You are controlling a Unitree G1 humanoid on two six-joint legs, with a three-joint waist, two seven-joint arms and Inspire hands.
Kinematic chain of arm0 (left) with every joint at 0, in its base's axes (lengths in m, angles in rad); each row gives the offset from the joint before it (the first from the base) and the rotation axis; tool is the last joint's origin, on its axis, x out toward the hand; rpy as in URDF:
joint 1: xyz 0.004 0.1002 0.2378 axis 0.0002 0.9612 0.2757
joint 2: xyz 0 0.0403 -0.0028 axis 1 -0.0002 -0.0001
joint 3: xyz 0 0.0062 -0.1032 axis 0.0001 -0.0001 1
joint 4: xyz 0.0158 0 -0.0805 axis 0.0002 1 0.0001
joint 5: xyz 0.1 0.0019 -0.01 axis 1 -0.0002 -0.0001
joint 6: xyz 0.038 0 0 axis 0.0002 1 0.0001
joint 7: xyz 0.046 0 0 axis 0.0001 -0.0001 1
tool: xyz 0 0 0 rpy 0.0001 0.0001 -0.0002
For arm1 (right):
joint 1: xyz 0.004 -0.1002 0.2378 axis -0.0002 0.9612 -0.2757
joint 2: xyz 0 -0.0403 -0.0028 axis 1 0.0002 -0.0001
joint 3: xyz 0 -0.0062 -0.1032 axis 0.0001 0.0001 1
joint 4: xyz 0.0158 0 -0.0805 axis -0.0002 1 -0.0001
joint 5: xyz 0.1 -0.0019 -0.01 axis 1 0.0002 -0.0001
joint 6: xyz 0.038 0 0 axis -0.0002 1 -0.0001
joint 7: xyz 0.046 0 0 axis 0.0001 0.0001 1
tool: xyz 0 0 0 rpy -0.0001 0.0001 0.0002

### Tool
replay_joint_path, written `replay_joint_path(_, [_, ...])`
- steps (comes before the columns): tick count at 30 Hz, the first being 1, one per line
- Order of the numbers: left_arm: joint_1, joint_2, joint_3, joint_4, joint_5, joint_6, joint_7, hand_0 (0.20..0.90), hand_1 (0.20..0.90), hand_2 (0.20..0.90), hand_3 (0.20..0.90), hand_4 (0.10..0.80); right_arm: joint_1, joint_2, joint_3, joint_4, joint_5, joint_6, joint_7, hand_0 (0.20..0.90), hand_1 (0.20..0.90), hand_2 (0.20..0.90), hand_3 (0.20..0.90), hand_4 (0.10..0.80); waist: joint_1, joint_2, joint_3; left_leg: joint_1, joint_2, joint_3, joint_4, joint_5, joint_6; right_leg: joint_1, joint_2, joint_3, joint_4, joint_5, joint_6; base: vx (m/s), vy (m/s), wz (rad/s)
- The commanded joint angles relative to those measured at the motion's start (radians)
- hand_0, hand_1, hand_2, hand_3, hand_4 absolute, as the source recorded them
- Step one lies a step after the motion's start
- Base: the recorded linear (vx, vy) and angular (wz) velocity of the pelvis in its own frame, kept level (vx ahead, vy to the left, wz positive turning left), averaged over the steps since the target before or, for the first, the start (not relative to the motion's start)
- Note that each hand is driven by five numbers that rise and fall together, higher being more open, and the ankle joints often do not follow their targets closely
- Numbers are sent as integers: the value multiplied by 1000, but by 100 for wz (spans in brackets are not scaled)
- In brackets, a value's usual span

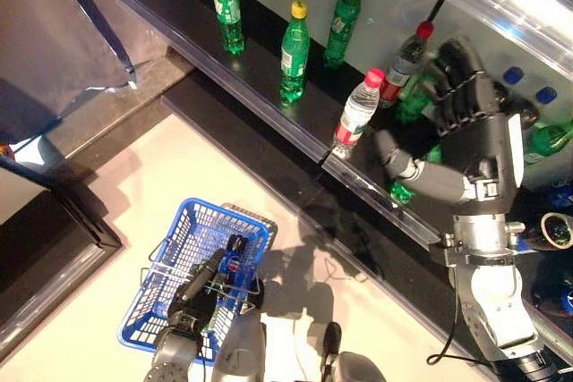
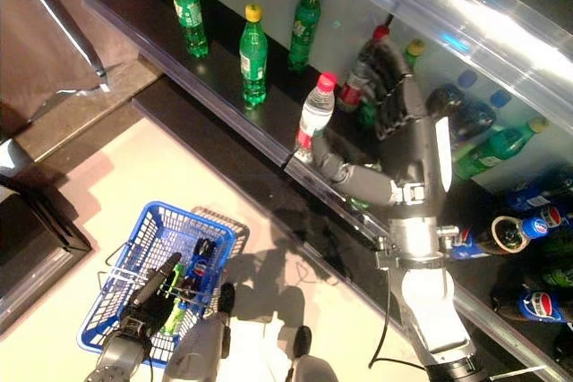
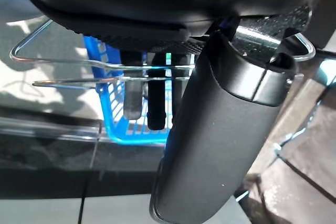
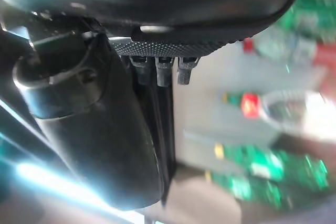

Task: Pick up the drink and place into the basket.

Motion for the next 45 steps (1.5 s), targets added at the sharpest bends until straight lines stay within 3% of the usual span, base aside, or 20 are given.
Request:
replay_joint_path(1, [34, -26, -18, -176, 61, -34, -138, 300, 300, 300, 200, 100, 1, -23, -61, -19, -52, -117, -106, 900, 900, 900, 900, 800, -12, 19, -238, -48, 85, -36, 81, -76, -86, 12, 30, -29, -3, 4, -13, 64, 31, -6])
replay_joint_path(6, [46, -33, -6, -160, 54, -28, -133, 300, 300, 300, 200, 100, 25, -18, -93, 7, -83, -93, -175, 900, 900, 900, 900, 800, -26, 30, -251, -24, 87, -24, 73, -82, -87, 13, 31, -23, -3, 3, -14, 57, 23, -4])
replay_joint_path(12, [45, -35, -6, -146, 48, -31, -138, 300, 300, 300, 200, 100, 61, -44, -106, 55, -111, 35, -258, 900, 900, 900, 900, 800, -41, 37, -234, -49, 95, -16, 116, -86, -93, 6, 33, -18, 8, 5, -20, 19, 1, -2])
replay_joint_path(15, [40, -26, -17, -147, 42, -43, -138, 300, 300, 300, 200, 100, 78, -48, -98, 82, -72, 58, -269, 900, 900, 900, 900, 800, -45, 38, -203, -87, 100, -16, 154, -85, -96, -6, 34, -17, 21, 4, -21, -34, -30, -3])
replay_joint_path(28, [-82, 42, -74, -200, 2, -100, -95, 300, 300, 300, 200, 100, -51, -60, 16, 154, -102, 13, -438, 900, 900, 900, 900, 800, -40, 62, 3, -255, 78, -31, 256, -63, -94, -59, 37, 5, 40, 16, -23, -110, -39, -4])
replay_joint_path(45, [-152, 125, -90, -232, -4, -124, -96, 300, 300, 300, 200, 100, -193, -43, 67, 203, -76, 2, -492, 900, 900, 900, 900, 800, -14, 48, 86, -340, 71, -46, 263, -62, -90, -98, 40, 3, 1, 29, 3, -43, -50, 2])
